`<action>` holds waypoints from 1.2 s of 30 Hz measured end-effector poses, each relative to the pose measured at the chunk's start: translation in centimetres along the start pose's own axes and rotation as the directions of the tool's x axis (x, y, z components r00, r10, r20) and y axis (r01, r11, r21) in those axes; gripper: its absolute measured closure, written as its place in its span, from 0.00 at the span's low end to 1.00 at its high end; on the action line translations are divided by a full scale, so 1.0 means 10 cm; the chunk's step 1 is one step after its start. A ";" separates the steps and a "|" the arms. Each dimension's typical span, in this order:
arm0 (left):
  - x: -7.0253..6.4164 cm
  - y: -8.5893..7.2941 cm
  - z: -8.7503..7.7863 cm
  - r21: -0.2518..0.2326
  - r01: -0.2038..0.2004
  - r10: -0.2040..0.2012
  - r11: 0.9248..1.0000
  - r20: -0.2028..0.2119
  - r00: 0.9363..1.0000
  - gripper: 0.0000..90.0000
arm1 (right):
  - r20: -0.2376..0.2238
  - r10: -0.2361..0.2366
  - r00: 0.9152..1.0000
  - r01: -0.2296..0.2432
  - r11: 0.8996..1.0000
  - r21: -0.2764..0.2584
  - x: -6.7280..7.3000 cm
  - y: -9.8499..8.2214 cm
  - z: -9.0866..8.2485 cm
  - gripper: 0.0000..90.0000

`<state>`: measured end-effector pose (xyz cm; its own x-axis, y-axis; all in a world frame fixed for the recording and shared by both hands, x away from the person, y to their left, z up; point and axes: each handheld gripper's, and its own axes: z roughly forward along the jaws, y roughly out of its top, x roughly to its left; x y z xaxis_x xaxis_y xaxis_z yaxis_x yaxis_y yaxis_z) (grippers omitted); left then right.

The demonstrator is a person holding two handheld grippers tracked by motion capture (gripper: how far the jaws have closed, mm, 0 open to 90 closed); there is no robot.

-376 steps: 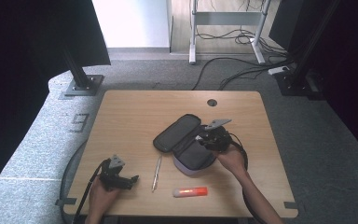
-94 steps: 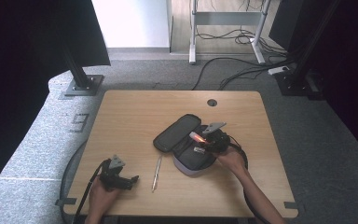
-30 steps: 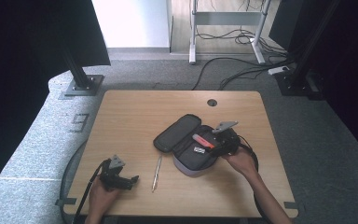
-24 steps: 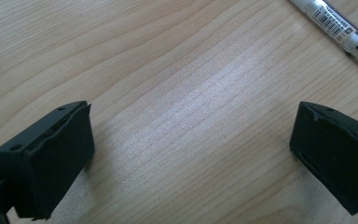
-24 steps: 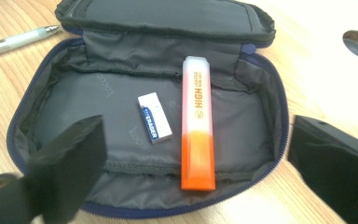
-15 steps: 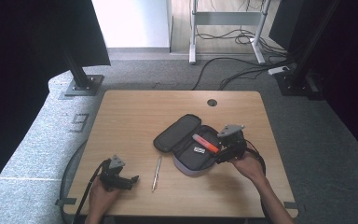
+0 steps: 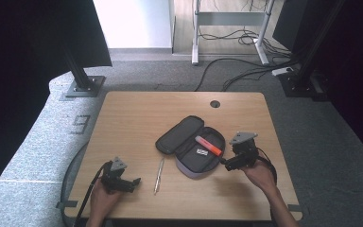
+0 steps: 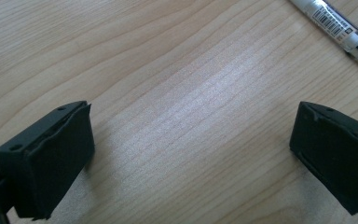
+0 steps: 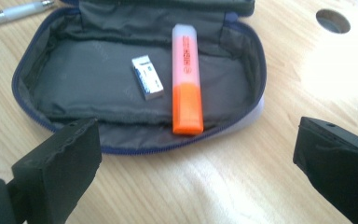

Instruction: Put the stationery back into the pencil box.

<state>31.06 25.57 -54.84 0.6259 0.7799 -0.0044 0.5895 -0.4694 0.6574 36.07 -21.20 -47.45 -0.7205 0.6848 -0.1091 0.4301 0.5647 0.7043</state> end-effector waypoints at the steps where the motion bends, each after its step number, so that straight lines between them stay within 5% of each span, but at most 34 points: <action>1: 0.00 0.00 0.00 0.000 0.000 0.000 1.000 0.000 1.000 0.00 | 0.000 0.002 1.000 -0.002 1.000 0.000 0.00 -0.02 0.00 0.01; 10: 0.00 0.00 0.00 0.000 0.000 0.000 1.000 0.000 1.000 0.00 | -0.009 0.033 0.999 -0.033 0.999 0.005 0.02 -0.26 0.05 0.00; 20: 0.00 0.00 0.00 0.000 0.001 -0.001 1.000 -0.001 1.000 0.00 | 0.031 0.070 0.997 -0.070 0.998 0.004 -0.01 -0.54 0.12 0.00; 36: -0.01 0.00 0.00 -0.003 0.000 0.000 1.000 0.003 1.000 0.00 | 0.033 0.191 0.981 -0.190 0.982 -0.010 -0.11 -0.97 0.22 0.00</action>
<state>31.01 25.50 -54.86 0.6275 0.7786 -0.0065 0.5880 -0.4684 0.6595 33.87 -26.46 -55.68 -0.6072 0.7946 0.0042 0.5538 0.4194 0.7193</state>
